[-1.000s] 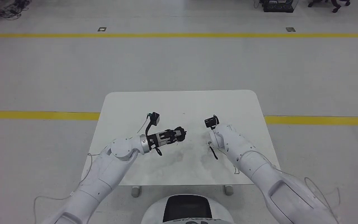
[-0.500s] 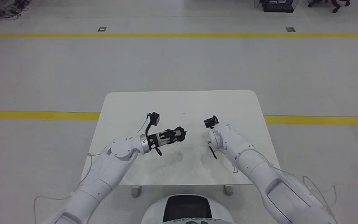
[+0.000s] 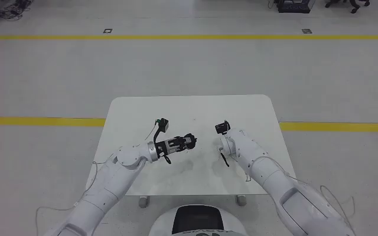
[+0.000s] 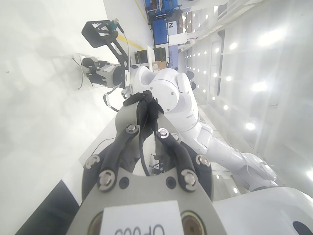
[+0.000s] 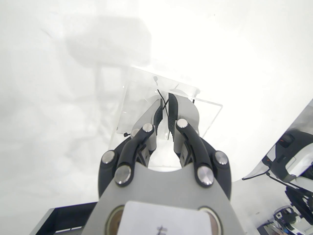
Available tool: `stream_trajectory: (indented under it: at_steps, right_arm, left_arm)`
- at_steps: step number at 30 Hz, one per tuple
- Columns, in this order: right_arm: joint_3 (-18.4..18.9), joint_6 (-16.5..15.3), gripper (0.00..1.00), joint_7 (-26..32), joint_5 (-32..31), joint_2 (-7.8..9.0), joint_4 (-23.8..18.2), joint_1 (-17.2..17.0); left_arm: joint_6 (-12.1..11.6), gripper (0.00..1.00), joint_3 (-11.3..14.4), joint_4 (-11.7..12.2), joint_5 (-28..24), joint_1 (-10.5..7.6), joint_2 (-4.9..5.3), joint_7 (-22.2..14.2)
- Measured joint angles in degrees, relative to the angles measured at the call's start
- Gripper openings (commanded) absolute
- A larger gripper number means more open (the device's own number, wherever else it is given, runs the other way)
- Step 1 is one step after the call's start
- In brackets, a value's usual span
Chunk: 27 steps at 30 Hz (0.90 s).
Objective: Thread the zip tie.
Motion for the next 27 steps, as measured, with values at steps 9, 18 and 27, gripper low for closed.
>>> stream_trajectory:
  at_steps: [9, 18, 27]
  right_arm:
    - [1.4, -0.2, 0.09, 0.5, -1.3, 0.25, -1.5, -0.8]
    - [2.3, 0.5, 0.09, 1.4, -3.1, 0.27, -2.4, -1.5]
    - [2.4, 0.5, 0.11, 1.8, -4.0, -0.24, -1.6, -1.5]
  left_arm:
    - [0.0, 0.0, 0.0, 0.0, 0.0, 0.0, 0.0, 0.0]
    - [0.0, 0.0, 0.0, 0.0, 0.0, 0.0, 0.0, 0.0]
    - [0.0, 0.0, 0.0, 0.0, 0.0, 0.0, 0.0, 0.0]
